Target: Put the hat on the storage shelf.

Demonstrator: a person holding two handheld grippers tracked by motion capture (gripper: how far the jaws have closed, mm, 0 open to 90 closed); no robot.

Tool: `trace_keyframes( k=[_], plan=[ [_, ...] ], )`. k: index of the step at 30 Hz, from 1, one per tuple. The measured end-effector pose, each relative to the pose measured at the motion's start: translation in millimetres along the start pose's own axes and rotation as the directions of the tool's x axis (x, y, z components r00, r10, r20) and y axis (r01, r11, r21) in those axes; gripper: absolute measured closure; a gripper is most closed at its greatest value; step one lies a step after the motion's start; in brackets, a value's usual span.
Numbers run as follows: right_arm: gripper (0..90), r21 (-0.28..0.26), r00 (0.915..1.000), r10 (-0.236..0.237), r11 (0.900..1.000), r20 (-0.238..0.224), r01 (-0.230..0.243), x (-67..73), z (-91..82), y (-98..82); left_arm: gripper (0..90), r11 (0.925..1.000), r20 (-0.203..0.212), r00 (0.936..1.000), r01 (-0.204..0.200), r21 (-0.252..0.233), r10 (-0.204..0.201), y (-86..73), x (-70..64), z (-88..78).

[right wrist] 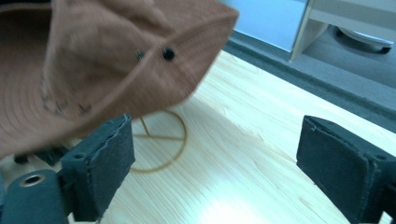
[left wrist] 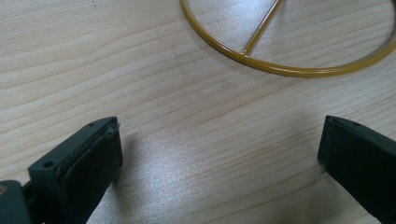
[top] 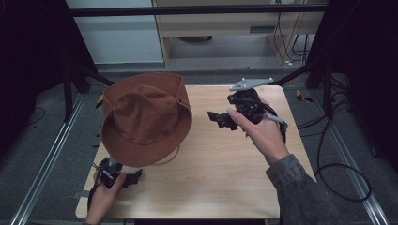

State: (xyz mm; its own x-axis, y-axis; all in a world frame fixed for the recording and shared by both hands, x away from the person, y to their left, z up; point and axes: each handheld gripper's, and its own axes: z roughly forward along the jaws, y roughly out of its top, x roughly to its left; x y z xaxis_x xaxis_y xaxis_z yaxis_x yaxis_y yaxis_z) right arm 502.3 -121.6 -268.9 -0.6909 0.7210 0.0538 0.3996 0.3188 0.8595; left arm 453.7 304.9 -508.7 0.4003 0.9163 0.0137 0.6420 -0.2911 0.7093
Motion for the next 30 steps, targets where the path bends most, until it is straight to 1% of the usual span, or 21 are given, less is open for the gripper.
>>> trace_keyframes(
  k=[3,6,9,10,12,13,14,15,16,17,20,21,22,23,24,25,26,27,28,29,30],
  plan=[
    [12.2,0.015,0.9996,-0.016,1.000,0.025,0.016,-2.4,-0.8,-11.1,0.0,1.0000,-0.001,1.0000,-0.003,0.000,0.003,0.0,0.2,0.0],
    [12.8,0.027,0.9991,-0.028,0.999,0.033,0.027,-3.8,0.6,-22.8,0.0,1.0000,-0.001,1.0000,-0.002,0.000,0.002,0.0,0.1,0.0],
    [13.2,0.054,0.9965,-0.065,0.997,0.053,0.062,-4.7,5.0,-38.8,0.0,1.0000,0.000,1.0000,-0.002,0.000,0.002,0.0,0.1,0.0],
    [13.2,0.054,0.9965,-0.065,0.997,0.053,0.062,-4.7,5.0,-38.8,0.0,1.0000,0.000,1.0000,-0.002,0.000,0.002,0.0,0.1,0.0],
    [13.9,0.070,0.9946,-0.080,0.995,0.066,0.076,-5.3,7.5,-47.3,0.0,1.0000,0.000,1.0000,-0.002,0.000,0.002,0.0,0.2,0.0],
    [14.6,0.076,0.9945,-0.081,0.994,0.067,0.076,-6.4,10.0,-56.6,0.0,1.0000,0.000,1.0000,-0.002,0.000,0.002,0.0,0.2,0.0],
    [14.6,0.084,0.9945,-0.081,0.994,0.067,0.075,-7.1,11.3,-61.3,0.0,1.0000,0.000,1.0000,-0.002,0.000,0.002,0.0,0.1,0.0],
    [14.6,0.084,0.9945,-0.081,0.994,0.067,0.075,-7.1,11.3,-61.3,0.0,1.0000,0.000,1.0000,-0.002,0.000,0.002,0.0,0.1,0.0],
    [14.8,0.093,0.9947,-0.079,0.993,0.066,0.073,-9.2,14.0,-70.5,0.0,1.0000,0.000,1.0000,-0.002,0.000,0.002,0.0,0.1,0.0],
    [14.9,0.097,0.9948,-0.075,0.993,0.068,0.069,-10.5,15.1,-74.9,0.0,1.0000,0.000,1.0000,-0.002,0.000,0.002,0.0,0.1,0.0],
    [15.0,0.115,0.9966,-0.046,0.993,0.068,0.038,-14.9,18.5,-87.8,0.0,1.0000,0.000,1.0000,-0.001,0.000,0.001,0.0,0.1,0.0],
    [15.0,0.115,0.9966,-0.046,0.993,0.068,0.038,-14.9,18.5,-87.8,0.0,1.0000,-0.001,1.0000,-0.001,-0.001,0.001,0.0,0.1,0.0],
    [15.1,0.118,0.9972,-0.036,0.993,0.066,0.028,-16.8,19.6,-92.4,0.0,1.0000,-0.001,1.0000,-0.002,0.000,0.002,0.1,0.1,0.0],
    [15.4,0.121,0.9973,-0.017,0.993,0.072,0.009,-21.0,22.4,-102.5,0.0,1.0000,0.000,1.0000,-0.003,0.001,0.003,0.1,0.2,-0.1],
    [15.4,0.121,0.9973,-0.017,0.993,0.072,0.009,-21.0,22.4,-102.5,0.0,1.0000,0.000,1.0000,-0.003,0.001,0.003,0.1,0.2,-0.1],
    [15.7,0.131,0.9967,-0.002,0.991,0.081,-0.009,-25.4,25.3,-112.9,0.0,1.0000,0.000,1.0000,-0.002,0.000,0.002,0.0,0.2,0.0],
    [15.7,0.131,0.9967,-0.002,0.991,0.081,-0.009,-25.4,25.3,-112.9,0.0,1.0000,0.000,1.0000,-0.001,0.000,0.001,0.0,0.1,0.0],
    [16.4,0.151,0.9957,0.010,0.988,0.092,-0.024,-29.5,28.0,-123.3,0.0,1.0000,0.000,1.0000,-0.001,0.000,0.001,0.0,0.0,0.0],
    [16.4,0.151,0.9957,0.010,0.988,0.092,-0.024,-29.5,28.0,-123.3,0.0,1.0000,-0.001,1.0000,-0.002,0.000,0.002,0.0,0.1,0.0],
    [17.1,0.169,0.9937,0.016,0.985,0.111,-0.035,-33.6,30.3,-133.5,0.0,1.0000,-0.001,1.0000,-0.002,0.000,0.002,0.0,0.1,0.0],
    [17.1,0.181,0.9930,0.021,0.983,0.116,-0.042,-35.1,31.2,-138.5,0.0,1.0000,-0.001,1.0000,-0.002,0.000,0.002,0.0,0.1,0.0]
  ],
)
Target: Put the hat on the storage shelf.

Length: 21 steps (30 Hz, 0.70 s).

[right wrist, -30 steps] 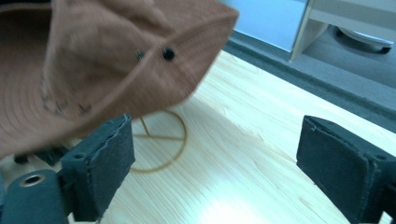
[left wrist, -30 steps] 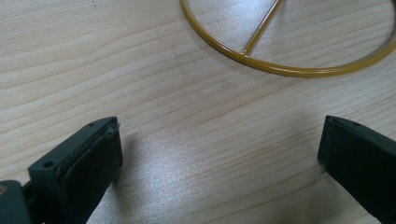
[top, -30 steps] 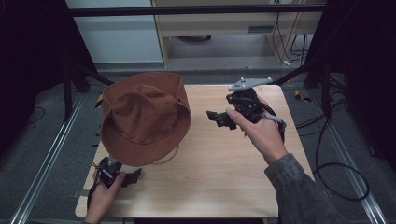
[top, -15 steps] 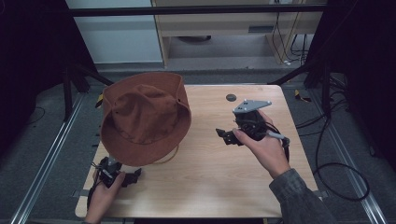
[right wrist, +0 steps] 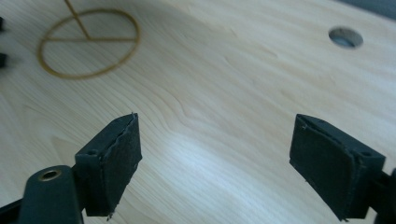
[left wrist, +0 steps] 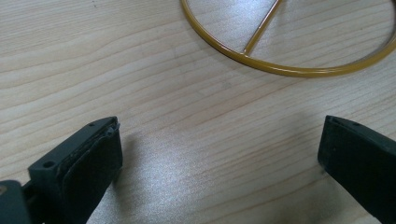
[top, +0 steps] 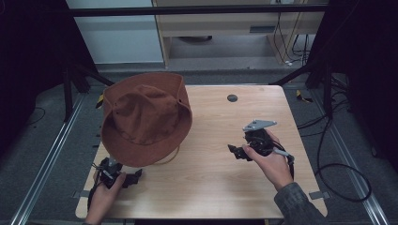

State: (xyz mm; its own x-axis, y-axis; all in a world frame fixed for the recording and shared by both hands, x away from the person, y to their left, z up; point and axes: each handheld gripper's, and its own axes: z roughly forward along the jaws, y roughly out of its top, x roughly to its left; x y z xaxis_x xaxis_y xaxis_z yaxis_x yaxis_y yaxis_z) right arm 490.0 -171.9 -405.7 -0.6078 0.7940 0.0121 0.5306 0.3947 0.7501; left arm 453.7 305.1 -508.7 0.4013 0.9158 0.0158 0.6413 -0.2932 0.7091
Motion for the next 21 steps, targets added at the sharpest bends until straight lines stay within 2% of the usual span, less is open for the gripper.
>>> trace_keyframes(
  k=[1,4,5,6,7,11,13,15,21],
  plan=[
    [17.1,0.000,1.0000,0.000,1.000,0.000,0.000,0.0,0.0,0.0,0.0,1.0000,0.000,1.0000,0.000,0.000,0.000,0.0,0.0,0.0],
    [17.1,0.033,0.9997,0.021,0.999,0.012,-0.022,-7.1,8.3,-18.3,0.0,1.0000,0.001,1.0000,0.001,0.000,-0.001,0.0,0.0,0.1],
    [17.1,0.033,0.9997,0.021,0.999,0.012,-0.022,-7.1,8.3,-18.3,0.0,1.0000,0.001,1.0000,0.001,0.000,-0.001,0.0,0.0,0.1],
    [17.0,0.042,0.9994,0.033,0.999,0.009,-0.034,-8.9,10.7,-23.0,0.0,1.0000,0.001,1.0000,0.001,0.000,-0.001,0.0,0.0,0.0],
    [16.3,0.054,0.9978,0.066,0.996,0.005,-0.066,-12.6,15.2,-32.0,0.0,1.0000,0.000,1.0000,0.001,-0.001,-0.001,0.0,0.0,0.1],
    [14.3,0.091,0.9933,0.114,0.989,0.019,-0.115,-20.3,24.2,-47.1,0.0,1.0000,0.000,1.0000,0.001,0.000,-0.001,0.0,0.0,0.0],
    [14.3,0.095,0.9915,0.128,0.987,0.023,-0.129,-21.9,26.1,-50.5,0.0,1.0000,0.000,1.0000,0.001,0.000,-0.001,0.0,0.0,0.0],
    [14.6,0.096,0.9878,0.144,0.984,0.060,-0.149,-25.8,30.8,-58.2,0.0,1.0000,0.000,1.0000,0.001,0.000,-0.001,0.0,0.0,0.0],
    [13.1,0.092,0.9820,0.173,0.979,0.076,-0.179,-28.2,40.0,-66.3,0.0,1.0000,0.000,1.0000,0.002,-0.001,-0.002,0.0,-0.1,0.1]
  ],
)
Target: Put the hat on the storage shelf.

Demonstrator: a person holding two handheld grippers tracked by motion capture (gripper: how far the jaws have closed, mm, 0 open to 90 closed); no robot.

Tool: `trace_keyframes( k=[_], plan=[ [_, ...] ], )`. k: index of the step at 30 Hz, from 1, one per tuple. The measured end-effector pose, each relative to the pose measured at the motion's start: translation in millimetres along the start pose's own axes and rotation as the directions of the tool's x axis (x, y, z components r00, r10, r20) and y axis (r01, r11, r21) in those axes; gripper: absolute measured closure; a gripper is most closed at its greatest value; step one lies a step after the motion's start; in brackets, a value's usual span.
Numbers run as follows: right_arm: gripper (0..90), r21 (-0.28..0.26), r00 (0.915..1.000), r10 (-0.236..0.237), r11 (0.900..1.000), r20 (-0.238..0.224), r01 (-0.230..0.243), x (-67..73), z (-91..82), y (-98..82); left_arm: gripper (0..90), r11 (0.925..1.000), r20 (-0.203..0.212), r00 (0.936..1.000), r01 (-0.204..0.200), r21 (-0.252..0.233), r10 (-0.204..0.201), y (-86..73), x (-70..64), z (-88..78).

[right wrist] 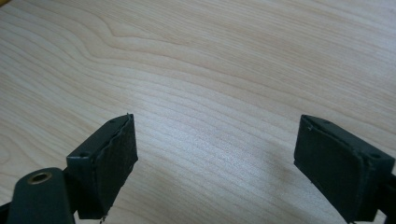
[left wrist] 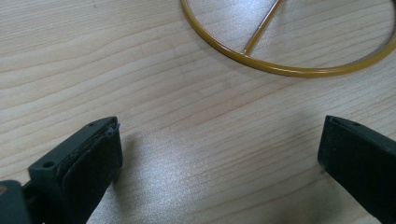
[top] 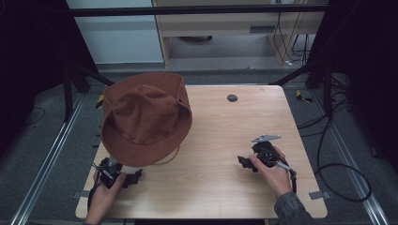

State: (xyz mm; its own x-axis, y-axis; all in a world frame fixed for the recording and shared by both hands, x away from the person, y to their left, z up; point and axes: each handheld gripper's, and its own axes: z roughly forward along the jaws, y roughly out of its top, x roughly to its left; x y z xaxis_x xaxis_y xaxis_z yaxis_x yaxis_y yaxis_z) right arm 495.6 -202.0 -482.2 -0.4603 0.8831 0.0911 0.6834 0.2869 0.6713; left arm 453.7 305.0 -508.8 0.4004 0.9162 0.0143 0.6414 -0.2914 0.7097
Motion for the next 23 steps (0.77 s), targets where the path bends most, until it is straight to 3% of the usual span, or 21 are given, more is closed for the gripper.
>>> trace_keyframes(
  k=[7,11,13,16,23],
  plan=[
    [11.7,0.021,0.9997,0.023,1.000,0.009,-0.023,0.2,13.2,-8.6,0.0,1.0000,-0.001,1.0000,-0.004,0.001,0.004,0.1,0.2,-0.1],
    [11.4,-0.028,0.9986,0.004,1.000,0.053,-0.003,5.7,17.5,-12.8,0.0,1.0000,0.000,1.0000,-0.001,0.001,0.001,0.1,0.2,0.0],
    [9.1,-0.055,0.9944,-0.037,0.998,0.099,0.042,10.5,21.7,-16.5,0.0,1.0000,0.000,1.0000,-0.001,0.001,0.001,0.1,0.1,0.1],
    [7.9,-0.089,0.9941,-0.020,0.996,0.107,0.029,13.0,24.2,-19.0,0.0,1.0000,0.000,1.0000,-0.002,0.001,0.002,0.2,0.2,0.1],
    [7.8,-0.095,0.9911,0.005,0.995,0.133,0.007,16.1,24.9,-19.0,0.0,1.0000,-0.003,1.0000,0.001,0.001,-0.001,0.4,-0.2,0.3]
  ],
)
